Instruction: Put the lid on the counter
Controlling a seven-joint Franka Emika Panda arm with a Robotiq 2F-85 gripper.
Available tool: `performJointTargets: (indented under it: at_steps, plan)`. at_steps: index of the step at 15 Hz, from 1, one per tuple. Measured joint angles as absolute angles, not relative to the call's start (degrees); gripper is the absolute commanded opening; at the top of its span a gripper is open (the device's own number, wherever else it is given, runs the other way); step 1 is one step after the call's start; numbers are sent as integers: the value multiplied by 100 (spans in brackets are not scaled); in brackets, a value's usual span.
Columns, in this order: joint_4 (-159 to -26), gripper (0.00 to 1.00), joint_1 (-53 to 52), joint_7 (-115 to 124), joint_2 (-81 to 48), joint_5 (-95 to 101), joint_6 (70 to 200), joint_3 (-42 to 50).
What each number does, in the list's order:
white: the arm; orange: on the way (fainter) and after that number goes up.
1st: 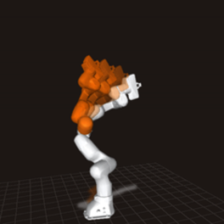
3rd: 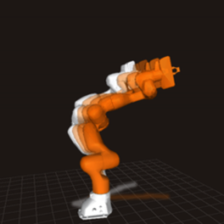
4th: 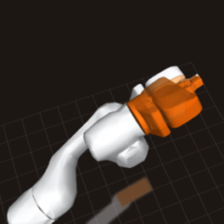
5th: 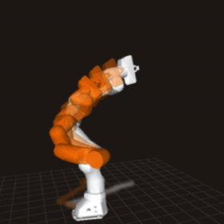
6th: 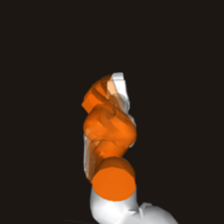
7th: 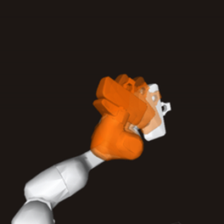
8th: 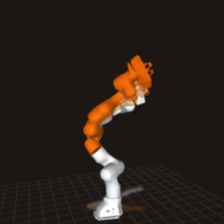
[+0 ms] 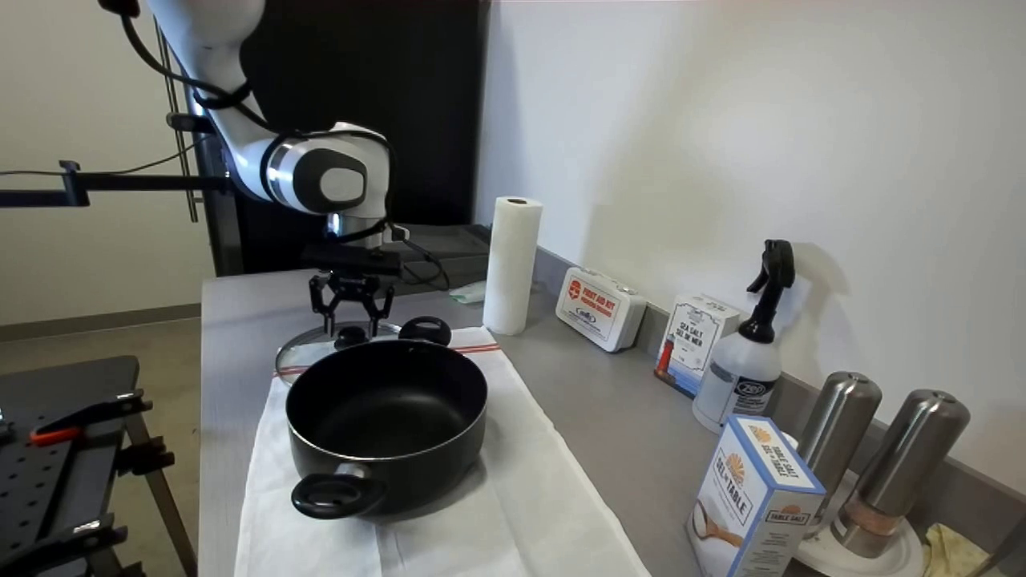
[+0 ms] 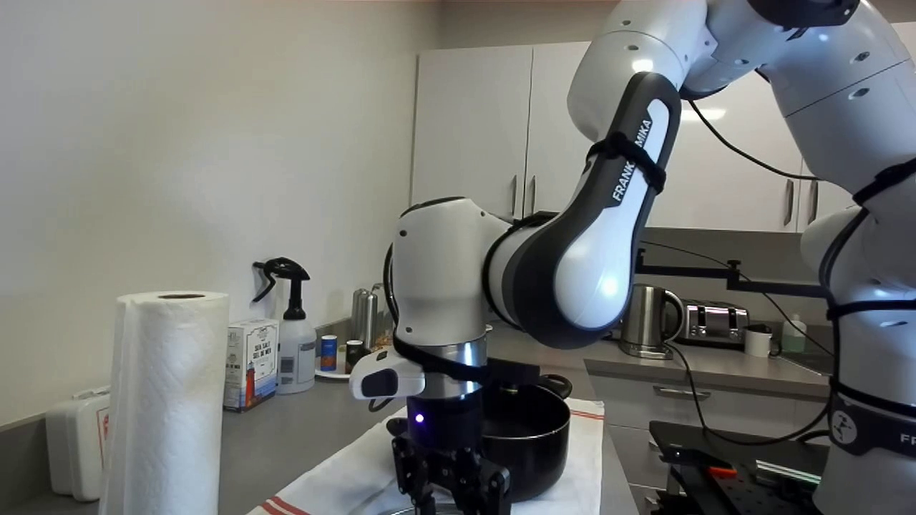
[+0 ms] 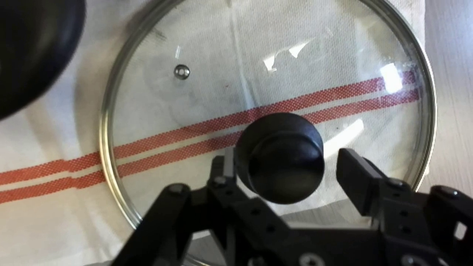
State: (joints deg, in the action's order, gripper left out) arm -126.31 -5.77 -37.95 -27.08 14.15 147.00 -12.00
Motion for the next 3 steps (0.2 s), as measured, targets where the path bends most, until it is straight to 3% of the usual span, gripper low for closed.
performJointTargets:
  at_steps: [3]
  plan:
    - [-12632,100,-544,-3852,-2655,1405,14692,-1240]
